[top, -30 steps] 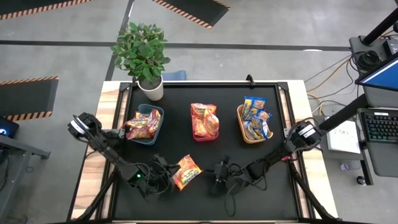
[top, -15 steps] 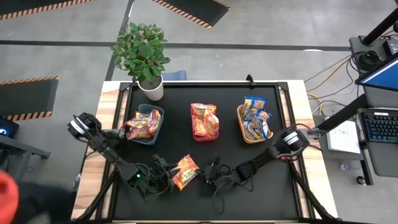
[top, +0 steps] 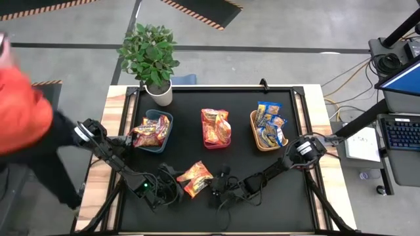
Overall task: Sort Maruchan noodles
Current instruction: Put the orange noodle pack into the red bin
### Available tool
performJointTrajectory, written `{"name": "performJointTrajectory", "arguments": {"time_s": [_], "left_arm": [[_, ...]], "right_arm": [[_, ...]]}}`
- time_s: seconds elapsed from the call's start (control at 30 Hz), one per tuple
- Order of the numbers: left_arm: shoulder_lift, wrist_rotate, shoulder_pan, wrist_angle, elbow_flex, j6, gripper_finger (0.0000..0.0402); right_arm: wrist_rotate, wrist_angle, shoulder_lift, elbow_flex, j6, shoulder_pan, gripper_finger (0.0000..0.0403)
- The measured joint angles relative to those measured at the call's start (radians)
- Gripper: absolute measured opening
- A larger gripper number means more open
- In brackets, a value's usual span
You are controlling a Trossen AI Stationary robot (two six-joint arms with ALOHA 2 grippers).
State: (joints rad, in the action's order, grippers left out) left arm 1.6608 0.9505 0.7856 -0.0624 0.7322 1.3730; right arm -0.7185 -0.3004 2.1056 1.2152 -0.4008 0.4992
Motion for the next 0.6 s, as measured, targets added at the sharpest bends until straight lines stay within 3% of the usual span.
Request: {"name": "performJointTrajectory", "arguments": {"time_s": [0.33, 0.6], "left_arm": [[0.0, 0.009, -0.017, -0.131, -0.007, 0.138, 0.0269], [0.03, 0.011, -0.035, -0.054, -0.052, 0.171, 0.0291]], "right_arm": [[-0.003, -0.002, -0.001, -0.032, -0.045, 0.0, 0.0012], [0.001, -0.012, 0.0, -0.035, -0.044, 0.0, 0.0012]]}}
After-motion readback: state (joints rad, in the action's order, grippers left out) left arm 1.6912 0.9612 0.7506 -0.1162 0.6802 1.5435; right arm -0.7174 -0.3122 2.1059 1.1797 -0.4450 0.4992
